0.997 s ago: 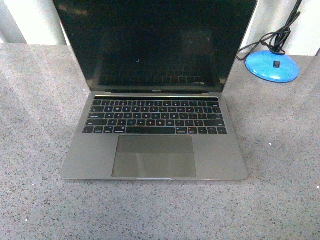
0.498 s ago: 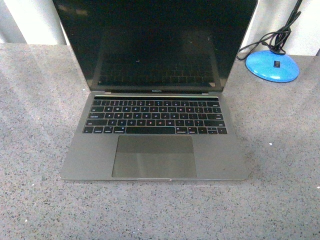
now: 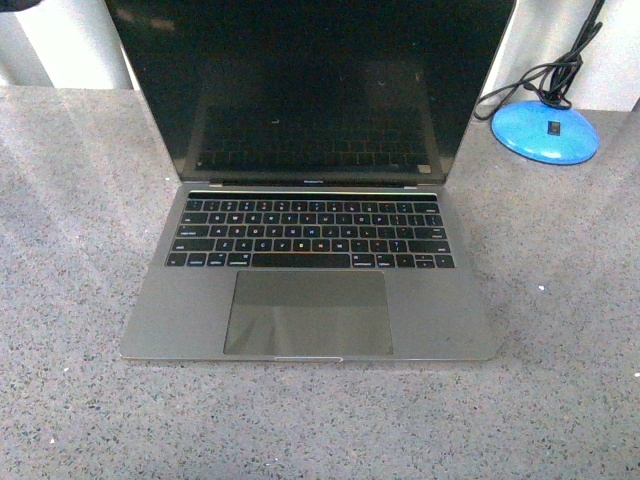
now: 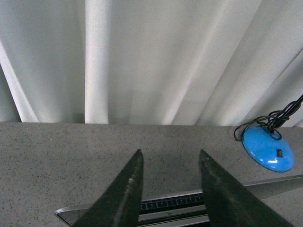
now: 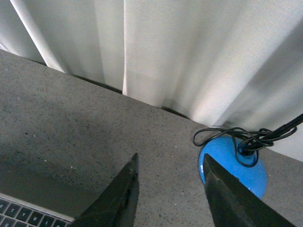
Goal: Close laptop
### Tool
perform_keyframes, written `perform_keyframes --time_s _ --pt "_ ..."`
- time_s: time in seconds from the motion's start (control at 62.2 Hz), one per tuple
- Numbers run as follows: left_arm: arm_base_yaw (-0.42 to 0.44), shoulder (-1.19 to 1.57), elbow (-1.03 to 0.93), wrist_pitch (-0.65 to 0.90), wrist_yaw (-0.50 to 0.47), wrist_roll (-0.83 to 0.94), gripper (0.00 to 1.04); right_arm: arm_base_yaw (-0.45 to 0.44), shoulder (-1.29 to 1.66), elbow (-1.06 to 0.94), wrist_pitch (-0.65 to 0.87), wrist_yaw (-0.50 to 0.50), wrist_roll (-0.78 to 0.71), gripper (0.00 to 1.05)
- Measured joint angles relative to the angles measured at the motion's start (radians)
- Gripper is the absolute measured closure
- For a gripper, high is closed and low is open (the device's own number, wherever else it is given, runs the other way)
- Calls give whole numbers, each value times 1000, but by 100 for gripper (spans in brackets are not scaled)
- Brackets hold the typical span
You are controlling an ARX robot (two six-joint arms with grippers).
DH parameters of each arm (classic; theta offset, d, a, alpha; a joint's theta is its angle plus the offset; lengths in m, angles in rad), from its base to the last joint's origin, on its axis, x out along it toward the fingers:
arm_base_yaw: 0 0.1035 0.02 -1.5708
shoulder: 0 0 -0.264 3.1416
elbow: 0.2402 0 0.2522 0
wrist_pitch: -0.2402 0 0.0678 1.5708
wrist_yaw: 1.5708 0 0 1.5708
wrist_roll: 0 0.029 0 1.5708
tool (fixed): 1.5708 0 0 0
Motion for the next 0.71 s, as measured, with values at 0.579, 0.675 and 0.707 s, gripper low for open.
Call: perform_keyframes --time_s 0.579,0.675,0.707 --pt "-31 114 173 -280 -20 64 101 50 48 34 -8 -16 97 104" --pt "-31 119 183 -295 -26 79 101 53 55 34 -5 -15 106 104" --pt "-31 119 184 -298 -25 82 101 56 56 31 1 -11 109 104"
